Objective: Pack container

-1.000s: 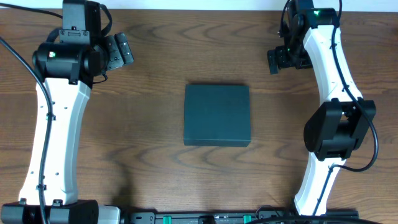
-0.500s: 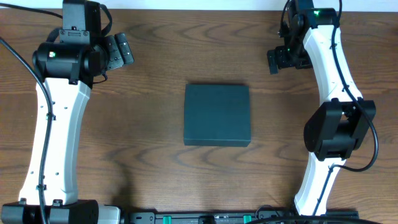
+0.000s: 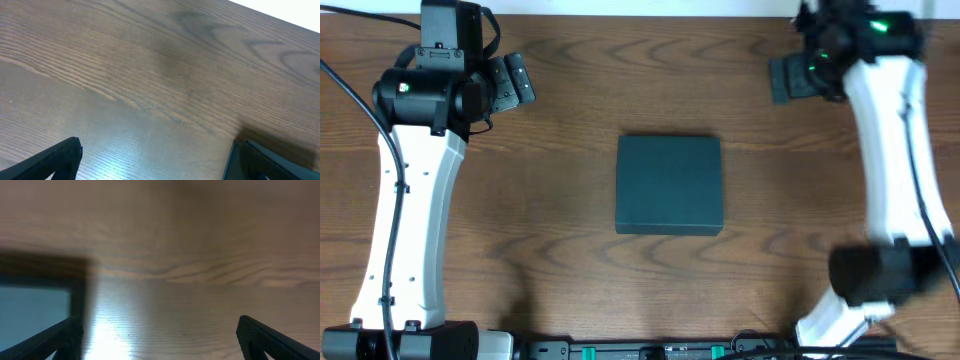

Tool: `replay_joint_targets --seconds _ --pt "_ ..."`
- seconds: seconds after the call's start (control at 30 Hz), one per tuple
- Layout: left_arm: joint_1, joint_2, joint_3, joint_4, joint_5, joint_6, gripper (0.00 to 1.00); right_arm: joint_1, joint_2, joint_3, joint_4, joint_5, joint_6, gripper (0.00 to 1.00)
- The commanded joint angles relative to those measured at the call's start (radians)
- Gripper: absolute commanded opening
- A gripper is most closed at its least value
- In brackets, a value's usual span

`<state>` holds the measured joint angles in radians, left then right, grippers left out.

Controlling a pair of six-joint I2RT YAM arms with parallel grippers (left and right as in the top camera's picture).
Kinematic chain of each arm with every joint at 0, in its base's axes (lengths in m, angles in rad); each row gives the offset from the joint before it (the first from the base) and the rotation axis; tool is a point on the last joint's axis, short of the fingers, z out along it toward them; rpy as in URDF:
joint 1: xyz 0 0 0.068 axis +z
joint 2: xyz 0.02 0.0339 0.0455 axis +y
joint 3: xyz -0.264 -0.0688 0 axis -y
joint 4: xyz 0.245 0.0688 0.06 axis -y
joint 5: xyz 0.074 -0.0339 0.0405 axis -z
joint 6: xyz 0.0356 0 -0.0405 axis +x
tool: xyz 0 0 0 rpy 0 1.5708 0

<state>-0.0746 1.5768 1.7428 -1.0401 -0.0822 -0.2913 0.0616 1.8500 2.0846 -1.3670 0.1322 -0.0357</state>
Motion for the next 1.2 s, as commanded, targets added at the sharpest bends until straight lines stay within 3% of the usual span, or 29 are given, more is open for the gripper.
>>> replay_joint_targets --seconds 0.0,0.57,0.7,0.97,1.17 --pt "0.002 0.003 0.0 -0.003 -0.009 0.009 0.99 0.016 -0.163 0.021 -0.003 0.014 0.013 0.99" --pt "0.002 0.003 0.0 -0.003 -0.009 0.009 0.98 0.017 -0.682 -0.038 0.069 0.025 -0.006 0.99" --pt "0.002 0.003 0.0 -0.003 -0.009 0.009 0.99 0.019 -0.813 -0.2 0.24 0.025 -0.006 0.99" --pt "0.002 0.003 0.0 -0.003 -0.009 0.009 0.99 0.026 -1.11 -0.739 0.732 -0.01 -0.005 0.99" --pt "0.002 0.003 0.0 -0.003 -0.009 0.009 0.99 0.026 -1.282 -1.053 0.894 -0.01 0.034 0.99"
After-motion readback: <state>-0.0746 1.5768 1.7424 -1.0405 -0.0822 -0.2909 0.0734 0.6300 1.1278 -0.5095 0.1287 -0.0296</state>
